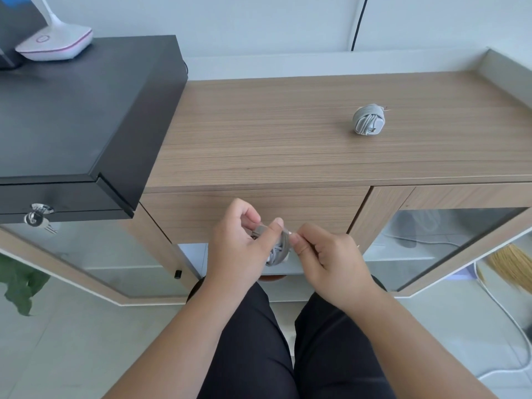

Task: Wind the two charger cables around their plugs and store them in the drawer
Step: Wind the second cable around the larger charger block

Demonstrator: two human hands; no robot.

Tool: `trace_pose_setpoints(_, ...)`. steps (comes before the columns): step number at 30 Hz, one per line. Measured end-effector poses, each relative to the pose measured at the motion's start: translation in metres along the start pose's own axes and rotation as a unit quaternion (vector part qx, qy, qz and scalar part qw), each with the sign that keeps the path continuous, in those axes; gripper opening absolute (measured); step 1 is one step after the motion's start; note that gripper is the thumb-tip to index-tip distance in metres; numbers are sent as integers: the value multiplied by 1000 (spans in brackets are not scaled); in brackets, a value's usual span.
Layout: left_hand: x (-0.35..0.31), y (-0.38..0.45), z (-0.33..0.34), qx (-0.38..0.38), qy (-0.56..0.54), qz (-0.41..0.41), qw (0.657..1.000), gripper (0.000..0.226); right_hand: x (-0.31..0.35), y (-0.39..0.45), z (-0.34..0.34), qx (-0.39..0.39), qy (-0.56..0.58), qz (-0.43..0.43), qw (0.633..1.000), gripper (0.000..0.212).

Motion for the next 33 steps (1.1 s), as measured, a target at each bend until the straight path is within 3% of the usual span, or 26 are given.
trace_pose_setpoints(5,-2,11,-7,-61,-59,1,996,35,11,-1,9,-18,62,15,998,33)
trace_pose_setpoints(9,-8,16,-6,-74,-178,-24,981,38,15,-6,19,-26,145,35,988,36)
trace_pose_setpoints(15,2,24,5,-87,-333,-161,925,41,13,-15,39,30,146,50,988,37)
trace_pose_setpoints(21,0,16,12,-22,-439,-268,857,19,-1,-15,40,59,168,57,982,32)
trace_pose_setpoints(24,-5,16,10,28,-472,-289,833,21,-8,-15,39,66,209,71,973,32)
trace_pose_setpoints(30,-6,10,4,192,-440,-261,838,32,-30,-6,20,89,193,68,975,28)
trace_pose_setpoints(33,-6,8,2,250,-367,-219,869,27,-41,0,1,133,142,55,979,46)
Point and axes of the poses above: each hand's wrist, its own y-axis towards the middle knuckle, its own z-axis out of the palm, x = y × z, the point moved 1 cm from there along y, towards the middle knuckle, and after that the axes turned 13 degrees about x, right-handed, at the moved point
